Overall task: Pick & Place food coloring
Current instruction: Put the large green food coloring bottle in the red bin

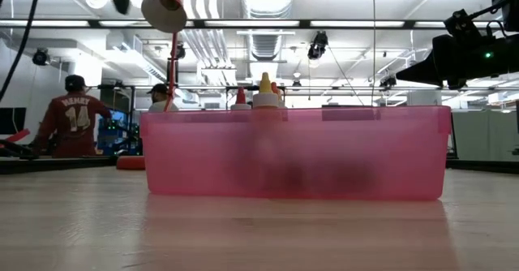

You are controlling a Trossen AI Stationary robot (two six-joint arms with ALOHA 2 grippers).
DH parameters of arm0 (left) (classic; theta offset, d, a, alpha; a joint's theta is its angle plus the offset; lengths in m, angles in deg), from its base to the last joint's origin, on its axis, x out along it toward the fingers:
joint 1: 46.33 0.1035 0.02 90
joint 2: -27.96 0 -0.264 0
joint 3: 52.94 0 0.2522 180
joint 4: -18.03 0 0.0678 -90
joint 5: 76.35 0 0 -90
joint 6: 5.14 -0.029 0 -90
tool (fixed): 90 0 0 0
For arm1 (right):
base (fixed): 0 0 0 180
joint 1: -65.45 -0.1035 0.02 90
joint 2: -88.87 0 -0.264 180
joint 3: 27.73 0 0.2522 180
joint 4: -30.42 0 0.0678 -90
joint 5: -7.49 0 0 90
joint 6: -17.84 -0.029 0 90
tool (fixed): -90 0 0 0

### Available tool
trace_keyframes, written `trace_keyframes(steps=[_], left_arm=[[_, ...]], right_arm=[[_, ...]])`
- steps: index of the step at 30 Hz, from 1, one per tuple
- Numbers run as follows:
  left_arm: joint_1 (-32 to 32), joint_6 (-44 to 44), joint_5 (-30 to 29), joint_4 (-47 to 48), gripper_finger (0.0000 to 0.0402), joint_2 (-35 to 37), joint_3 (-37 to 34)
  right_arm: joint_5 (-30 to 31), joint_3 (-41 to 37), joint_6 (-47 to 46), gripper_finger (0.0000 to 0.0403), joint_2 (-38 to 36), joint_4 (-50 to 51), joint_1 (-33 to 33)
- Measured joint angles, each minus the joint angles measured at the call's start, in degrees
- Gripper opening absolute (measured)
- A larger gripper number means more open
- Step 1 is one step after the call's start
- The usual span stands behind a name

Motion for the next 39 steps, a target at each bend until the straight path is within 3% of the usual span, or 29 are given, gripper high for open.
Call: trace_keyframes(steps=[7,20,39], left_arm=[[-5.85,8.54,2.59,0.0,0.0218,0.71,-4.62],[-15.39,13.34,3.27,-1.26,0.0218,0.82,-8.41],[-23.04,17.8,4.78,-25.1,0.0218,0.69,-23.41]], right_arm=[[0.02,0.0,-0.15,0.0009,0.02,0.0,0.02],[0.01,0.0,-0.67,0.0009,0.02,0.0,0.02],[0.0,-0.02,-0.65,0.0009,0.04,-0.01,0.0]])
